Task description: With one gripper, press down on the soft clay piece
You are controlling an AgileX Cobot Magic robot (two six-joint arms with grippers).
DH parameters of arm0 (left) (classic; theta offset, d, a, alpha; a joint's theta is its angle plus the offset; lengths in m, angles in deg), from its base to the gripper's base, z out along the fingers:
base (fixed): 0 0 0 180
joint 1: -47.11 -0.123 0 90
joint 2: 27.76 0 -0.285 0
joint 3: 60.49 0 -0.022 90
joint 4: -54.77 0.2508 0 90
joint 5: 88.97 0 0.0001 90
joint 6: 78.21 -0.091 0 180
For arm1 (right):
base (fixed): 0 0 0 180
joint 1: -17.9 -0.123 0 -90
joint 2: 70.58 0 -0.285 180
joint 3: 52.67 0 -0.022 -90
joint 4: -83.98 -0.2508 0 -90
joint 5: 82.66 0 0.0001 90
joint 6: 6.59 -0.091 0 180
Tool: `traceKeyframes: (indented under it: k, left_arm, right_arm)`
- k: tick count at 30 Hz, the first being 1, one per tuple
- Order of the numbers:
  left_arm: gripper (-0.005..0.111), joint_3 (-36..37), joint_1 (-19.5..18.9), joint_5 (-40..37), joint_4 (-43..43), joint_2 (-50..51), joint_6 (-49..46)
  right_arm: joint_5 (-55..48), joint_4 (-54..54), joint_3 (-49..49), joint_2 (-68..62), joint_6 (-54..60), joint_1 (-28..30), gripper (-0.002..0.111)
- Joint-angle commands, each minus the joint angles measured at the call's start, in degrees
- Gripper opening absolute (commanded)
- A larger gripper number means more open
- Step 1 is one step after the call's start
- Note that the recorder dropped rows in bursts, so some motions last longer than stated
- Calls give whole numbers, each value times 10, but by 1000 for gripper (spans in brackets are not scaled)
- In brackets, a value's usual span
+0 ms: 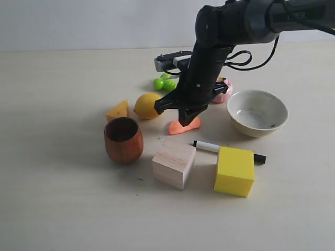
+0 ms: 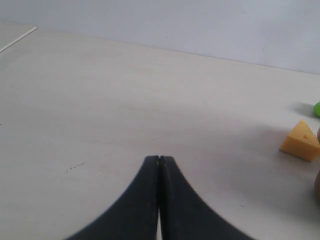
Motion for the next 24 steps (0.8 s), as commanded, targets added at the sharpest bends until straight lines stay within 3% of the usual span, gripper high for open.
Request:
traceKeyframes:
  k: [1,24]
  left_arm:
    - [0,-1,1,6,-4,-3,4]
    - [0,-1,1,6,-4,-3,4]
  right_arm:
    - [24,4,-5,-1,-2,0,0]
    - [41,7,-5,-22,0,0,0]
